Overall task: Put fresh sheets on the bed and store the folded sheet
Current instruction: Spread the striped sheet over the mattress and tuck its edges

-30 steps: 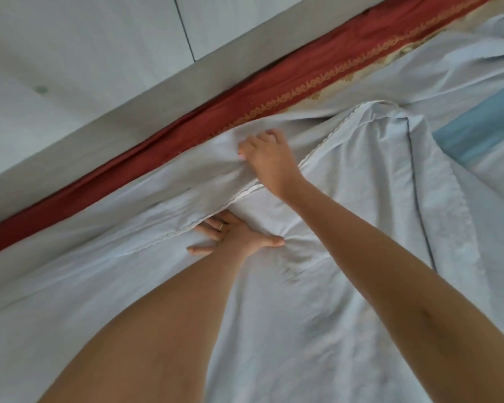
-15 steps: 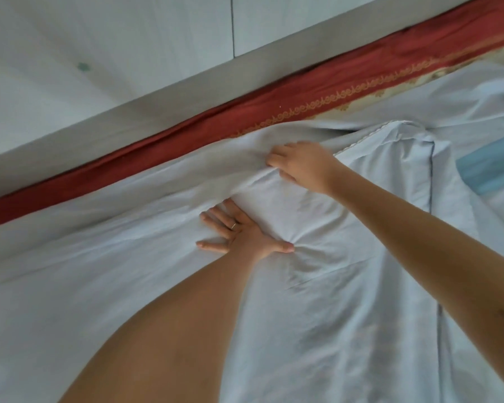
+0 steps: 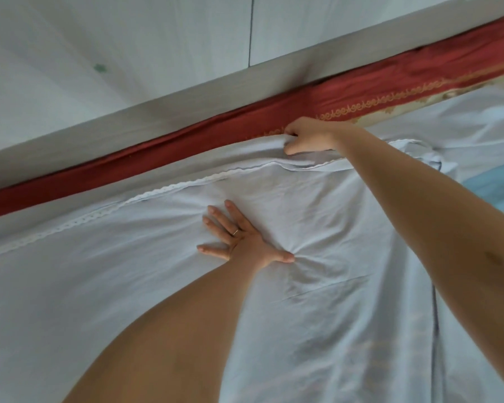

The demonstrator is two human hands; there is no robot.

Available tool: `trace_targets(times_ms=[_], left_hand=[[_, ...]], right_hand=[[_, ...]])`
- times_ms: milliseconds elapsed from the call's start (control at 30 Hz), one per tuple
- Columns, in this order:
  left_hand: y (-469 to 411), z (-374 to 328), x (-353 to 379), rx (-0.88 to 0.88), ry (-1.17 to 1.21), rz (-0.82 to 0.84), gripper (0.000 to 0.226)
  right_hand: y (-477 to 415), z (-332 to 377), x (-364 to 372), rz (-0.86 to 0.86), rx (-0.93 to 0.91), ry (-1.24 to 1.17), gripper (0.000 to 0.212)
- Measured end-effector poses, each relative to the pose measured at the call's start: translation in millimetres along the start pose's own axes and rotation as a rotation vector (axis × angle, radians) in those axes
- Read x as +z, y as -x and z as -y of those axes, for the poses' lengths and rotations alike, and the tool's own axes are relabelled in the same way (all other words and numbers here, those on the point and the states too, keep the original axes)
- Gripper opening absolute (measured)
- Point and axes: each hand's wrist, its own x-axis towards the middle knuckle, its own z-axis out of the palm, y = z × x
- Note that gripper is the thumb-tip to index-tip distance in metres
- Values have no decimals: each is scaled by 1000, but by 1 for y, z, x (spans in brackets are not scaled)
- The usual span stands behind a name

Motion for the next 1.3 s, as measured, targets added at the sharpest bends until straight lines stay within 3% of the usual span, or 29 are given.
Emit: trace_targets(times_ms=[100,233,367,433,467,533,600,667,800,933,1067,1300], left_hand=[[-1,0,0,2,3,4,171],[-2,0,0,6,5,-1,171],[-3,0,0,3,3,-2,171],[-2,0,-1,1,1,3,170],[-2,0,-1,0,-4,6,170],[-3,1,-1,-1,-5,5,170],[-3,0,-1,2,-8,-3,170],[-2,1,-2,0,2,-1,170],[-4,3,1,14,3,2,169],[-4,4,0,28,2,-5,169],[-6,5,2,22,6,1,170],[-7,5,2,29,3,2,168]], right_hand=[[-7,2,-8,-106,-5,-40,12],[-20,-2,-1,-316,-11,12,28],[-20,3,38,-736,116,199,21],[-10,9,58,-1039,-26,237,20],[-4,14,66,-1099,-224,225,20],[5,17,81,-911,-669,368,28],[5,13,88,-702,-791,640,37],[-2,10,84,-654,-670,655,38],[-11,27,52,-588,-503,448,22],[-22,41,39,-432,-218,281,25],[-24,46,47,-591,-147,367,24],[-27,55,63,-687,-61,445,34]])
